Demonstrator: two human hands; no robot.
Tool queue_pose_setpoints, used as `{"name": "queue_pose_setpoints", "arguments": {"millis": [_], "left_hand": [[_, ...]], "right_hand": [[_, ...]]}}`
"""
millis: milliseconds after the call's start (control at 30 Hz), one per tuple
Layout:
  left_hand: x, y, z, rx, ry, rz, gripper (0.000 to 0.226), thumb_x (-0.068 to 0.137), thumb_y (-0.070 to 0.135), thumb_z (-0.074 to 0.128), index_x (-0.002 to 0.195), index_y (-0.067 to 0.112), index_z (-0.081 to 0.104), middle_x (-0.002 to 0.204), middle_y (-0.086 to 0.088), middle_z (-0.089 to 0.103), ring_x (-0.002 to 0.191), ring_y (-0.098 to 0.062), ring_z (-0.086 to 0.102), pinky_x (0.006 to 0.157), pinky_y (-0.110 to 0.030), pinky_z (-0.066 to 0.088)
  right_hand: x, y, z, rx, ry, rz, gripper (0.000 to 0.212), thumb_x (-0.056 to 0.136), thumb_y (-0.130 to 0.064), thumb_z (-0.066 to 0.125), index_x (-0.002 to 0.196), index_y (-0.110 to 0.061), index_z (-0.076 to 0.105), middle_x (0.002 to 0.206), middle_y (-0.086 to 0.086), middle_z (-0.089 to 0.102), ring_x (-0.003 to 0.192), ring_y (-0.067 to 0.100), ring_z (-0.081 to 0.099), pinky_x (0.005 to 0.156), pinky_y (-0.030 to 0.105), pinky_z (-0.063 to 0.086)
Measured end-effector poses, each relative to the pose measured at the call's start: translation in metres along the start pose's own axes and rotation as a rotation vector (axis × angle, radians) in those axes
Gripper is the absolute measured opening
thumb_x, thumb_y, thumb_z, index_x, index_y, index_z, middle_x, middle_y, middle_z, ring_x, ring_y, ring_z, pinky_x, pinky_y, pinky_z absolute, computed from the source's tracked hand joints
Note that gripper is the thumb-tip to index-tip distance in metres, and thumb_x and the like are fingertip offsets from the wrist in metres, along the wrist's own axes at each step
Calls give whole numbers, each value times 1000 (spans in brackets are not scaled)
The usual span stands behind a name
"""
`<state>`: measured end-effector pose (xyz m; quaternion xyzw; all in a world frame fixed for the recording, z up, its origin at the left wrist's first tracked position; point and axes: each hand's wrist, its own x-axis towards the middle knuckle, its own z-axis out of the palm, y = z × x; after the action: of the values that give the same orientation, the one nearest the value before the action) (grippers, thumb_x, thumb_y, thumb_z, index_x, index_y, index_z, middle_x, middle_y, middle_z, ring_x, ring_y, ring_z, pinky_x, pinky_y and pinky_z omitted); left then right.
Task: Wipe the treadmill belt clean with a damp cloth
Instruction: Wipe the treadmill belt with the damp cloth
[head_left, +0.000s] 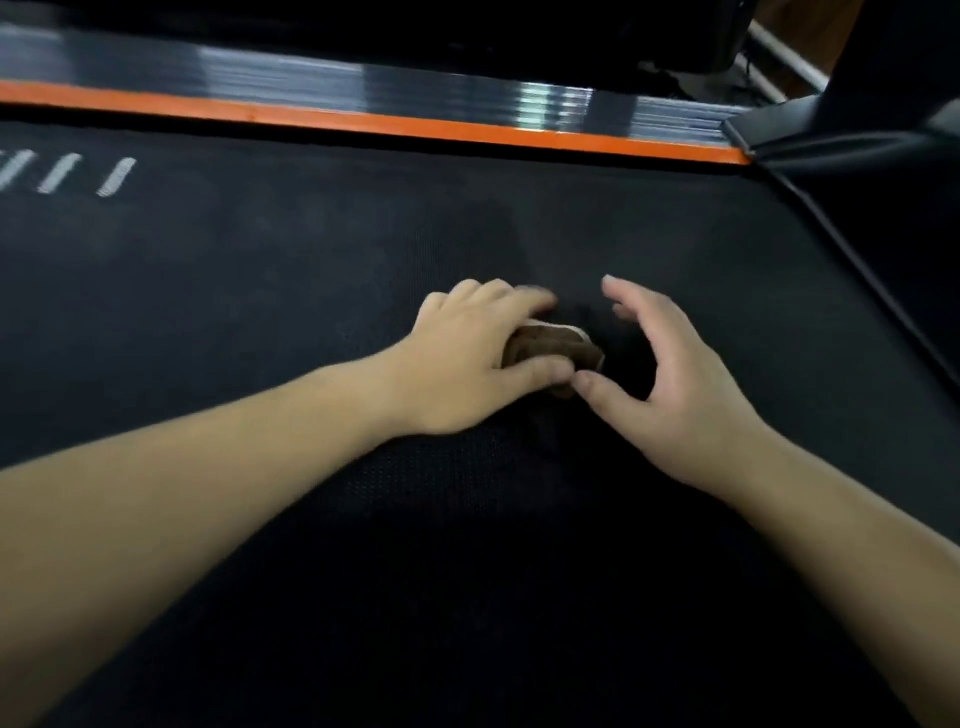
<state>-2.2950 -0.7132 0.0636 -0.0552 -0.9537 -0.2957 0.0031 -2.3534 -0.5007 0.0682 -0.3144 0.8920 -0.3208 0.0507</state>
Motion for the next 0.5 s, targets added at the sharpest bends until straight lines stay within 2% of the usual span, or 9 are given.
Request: {"name": "queue_pose_setpoints", "arguments": {"millis": [33,100,167,267,367,433,500], "left_hand": [[-5,0,-6,-118,22,-35,85,81,76,36,152,28,36,135,7,52,129,-17,44,111,-39,30],[-14,-12,-19,-222,148,-107,91,81,75,24,156,24,31,143,3,50,135,-15,41,113,-35,29],[-26,-36,-25,-13,267,-149,82,87,68,20,152,22,40,147,0,52,139,-20,40,116,-41,27],[-41,-60,-16,215,230,-207,64,96,56,27,146,23,50,156,-3,43,149,-23,29,123,-50,15],[-38,-64,-5,280,218,-239,47,104,40,38,148,27,44,163,0,31,154,-19,16,125,-45,4],[-35,-63,-5,293,209,-241,50,103,40,35,151,28,39,165,2,26,155,-16,11,126,-43,1],[-34,-63,-6,296,198,-242,51,104,42,32,153,28,37,166,3,23,155,-15,8,127,-43,0]], "right_hand": [[4,-4,-1,-13,-29,-23,80,82,-56,66,151,-35,32,150,-19,38,140,1,34,115,30,32],[17,-17,1,-47,-109,-93,77,79,-64,62,148,-38,37,143,-22,42,136,1,39,111,30,35],[30,-27,12,-164,-179,-207,69,80,-67,57,142,-38,46,133,-20,50,125,6,47,107,36,41],[43,-28,35,-386,-131,-409,57,87,-64,46,134,-33,56,114,-11,56,104,13,48,94,39,43],[70,-12,44,-343,-104,-506,48,91,-55,49,125,-25,65,104,2,57,96,24,54,86,42,45],[113,1,36,-333,-12,-382,38,91,-50,56,118,-25,66,103,8,56,97,32,56,88,47,48],[157,2,26,-371,63,-104,32,95,-46,58,120,-27,62,110,8,52,106,33,55,93,48,47]]}}
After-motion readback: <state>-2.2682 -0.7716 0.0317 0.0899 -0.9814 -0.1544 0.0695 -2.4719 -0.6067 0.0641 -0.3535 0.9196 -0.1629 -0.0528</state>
